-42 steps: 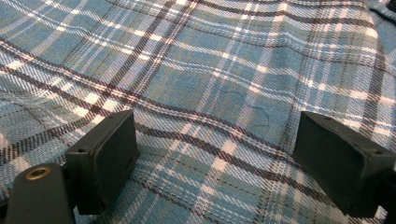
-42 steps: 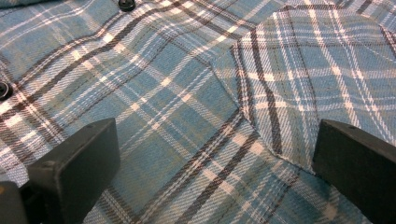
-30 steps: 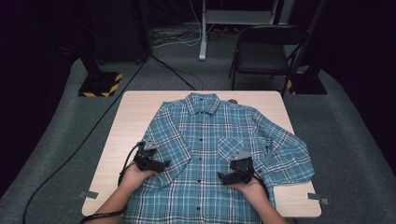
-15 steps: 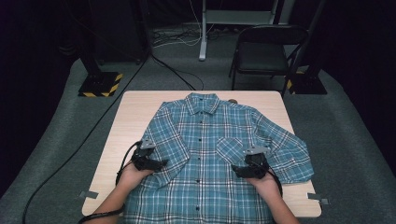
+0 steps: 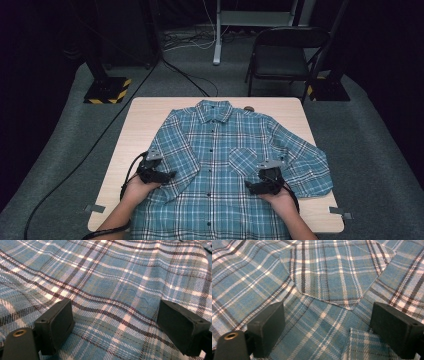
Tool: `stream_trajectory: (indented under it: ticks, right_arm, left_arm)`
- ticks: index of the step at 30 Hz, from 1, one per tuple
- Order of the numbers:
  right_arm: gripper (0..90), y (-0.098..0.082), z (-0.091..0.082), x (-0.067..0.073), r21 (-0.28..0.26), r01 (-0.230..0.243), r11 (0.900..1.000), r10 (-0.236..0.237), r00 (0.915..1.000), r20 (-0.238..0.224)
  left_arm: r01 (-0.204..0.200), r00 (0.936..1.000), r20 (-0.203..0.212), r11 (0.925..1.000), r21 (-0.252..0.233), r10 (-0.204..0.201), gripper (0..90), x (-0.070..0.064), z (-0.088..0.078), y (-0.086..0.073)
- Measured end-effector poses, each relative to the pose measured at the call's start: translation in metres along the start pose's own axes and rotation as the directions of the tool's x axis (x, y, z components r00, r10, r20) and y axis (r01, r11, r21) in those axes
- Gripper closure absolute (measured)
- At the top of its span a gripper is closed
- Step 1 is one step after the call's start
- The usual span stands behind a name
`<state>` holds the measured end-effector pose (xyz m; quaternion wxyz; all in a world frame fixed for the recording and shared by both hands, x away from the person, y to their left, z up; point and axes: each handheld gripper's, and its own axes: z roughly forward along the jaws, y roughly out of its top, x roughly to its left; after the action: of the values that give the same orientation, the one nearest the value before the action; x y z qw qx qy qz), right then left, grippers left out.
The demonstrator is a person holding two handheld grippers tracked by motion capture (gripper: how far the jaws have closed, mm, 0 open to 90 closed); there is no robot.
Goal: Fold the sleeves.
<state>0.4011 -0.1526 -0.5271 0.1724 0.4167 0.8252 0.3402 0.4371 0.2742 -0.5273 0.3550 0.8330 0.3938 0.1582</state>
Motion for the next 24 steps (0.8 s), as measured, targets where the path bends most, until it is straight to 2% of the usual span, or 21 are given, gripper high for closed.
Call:
stream_trajectory:
  ticks: [2,4,7,9,12,16,19,24]
  right_arm:
    - [16.0,0.002,-0.001,0.001,0.013,-0.001,1.0,0.002,1.0,-0.009]
    - [17.2,0.008,-0.008,0.0,-0.009,-0.01,1.0,0.009,0.9997,-0.024]
    - [16.6,0.015,-0.022,-0.008,-0.063,-0.007,0.998,0.008,1.0,0.006]
    - [16.8,0.016,-0.027,-0.016,-0.067,-0.013,0.998,0.015,0.9996,0.025]
    - [17.9,0.009,-0.031,-0.032,-0.047,-0.044,0.998,0.047,0.9975,0.054]
    - [21.6,-0.002,-0.028,-0.049,-0.026,-0.093,0.995,0.095,0.9913,0.091]
    - [22.5,-0.007,-0.022,-0.052,0.009,-0.078,0.997,0.076,0.9914,0.107]
    - [24.2,-0.008,-0.019,-0.051,0.011,-0.077,0.997,0.075,0.9926,0.096]
  left_arm:
    - [0.002,1.0,0.0,1.0,-0.001,-0.002,13.5,0.001,-0.001,-0.001]
    - [0.006,1.0,0.0,1.0,-0.001,-0.006,13.5,0.002,-0.001,-0.001]
    - [0.01,0.9999,-0.002,0.9999,-0.003,-0.01,13.5,0.003,-0.001,-0.001]
    - [0.009,0.9999,-0.004,1.0,-0.002,-0.009,13.5,0.002,-0.001,-0.001]
    - [0.004,0.9999,-0.009,1.0,0.0,-0.004,13.5,0.002,-0.001,-0.002]
    - [0.008,0.9999,-0.008,1.0,-0.002,-0.008,13.5,0.002,-0.002,-0.002]
    - [0.01,0.9999,-0.005,0.9999,-0.002,-0.01,13.5,0.003,-0.002,-0.002]
    - [0.011,0.9999,-0.006,0.9999,-0.002,-0.011,13.6,0.004,-0.003,-0.002]
